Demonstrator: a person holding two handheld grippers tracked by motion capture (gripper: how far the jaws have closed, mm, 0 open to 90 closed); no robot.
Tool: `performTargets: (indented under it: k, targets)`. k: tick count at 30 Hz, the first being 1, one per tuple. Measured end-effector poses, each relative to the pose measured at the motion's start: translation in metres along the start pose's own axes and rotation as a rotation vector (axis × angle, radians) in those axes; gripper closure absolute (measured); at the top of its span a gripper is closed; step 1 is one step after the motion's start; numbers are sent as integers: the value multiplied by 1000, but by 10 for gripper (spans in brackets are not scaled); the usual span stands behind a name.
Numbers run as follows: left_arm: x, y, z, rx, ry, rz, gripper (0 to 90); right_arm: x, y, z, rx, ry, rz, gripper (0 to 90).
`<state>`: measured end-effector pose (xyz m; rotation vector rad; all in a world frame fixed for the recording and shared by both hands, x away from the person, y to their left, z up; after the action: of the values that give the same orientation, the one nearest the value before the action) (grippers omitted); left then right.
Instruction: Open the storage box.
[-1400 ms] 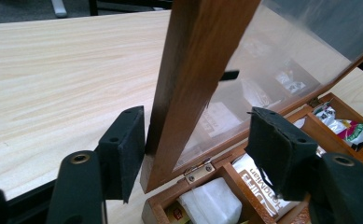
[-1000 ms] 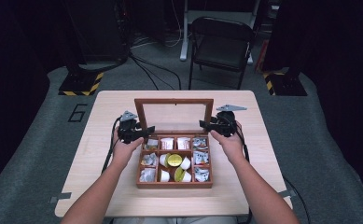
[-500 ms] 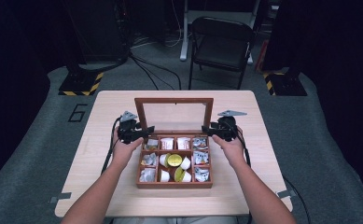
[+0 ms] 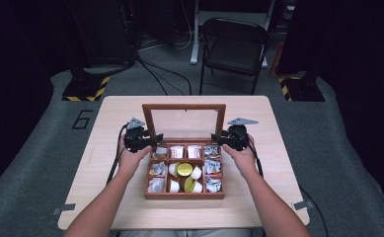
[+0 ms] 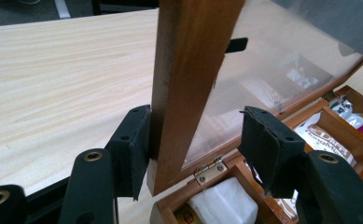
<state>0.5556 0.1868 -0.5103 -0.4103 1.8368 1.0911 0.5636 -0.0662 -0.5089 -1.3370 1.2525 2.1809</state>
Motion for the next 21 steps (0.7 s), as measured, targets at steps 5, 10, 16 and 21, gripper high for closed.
performTargets:
  k: [5, 10, 16, 21]
  targets:
    - [7, 0, 4, -1, 37, -11, 468, 0, 0, 0, 11, 12, 0, 529]
    - [8, -3, 4, -19, 23, -13, 479, 0, -2, -1, 29, 1, -9, 541]
    - [7, -4, 5, -19, 52, -19, 490, -1, -4, -3, 34, -13, -13, 552]
    - [6, -6, 7, -32, 69, -19, 486, -3, -7, -5, 52, -19, -24, 557]
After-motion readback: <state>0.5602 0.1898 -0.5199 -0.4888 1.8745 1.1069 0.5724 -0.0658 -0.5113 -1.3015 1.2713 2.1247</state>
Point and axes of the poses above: each handheld gripper's, and its own axes: y roughly backward along the jaws, x roughly out of its underside, z roughly to its left, the point moved 10 cm from there along -y, roughly forward along the jaws
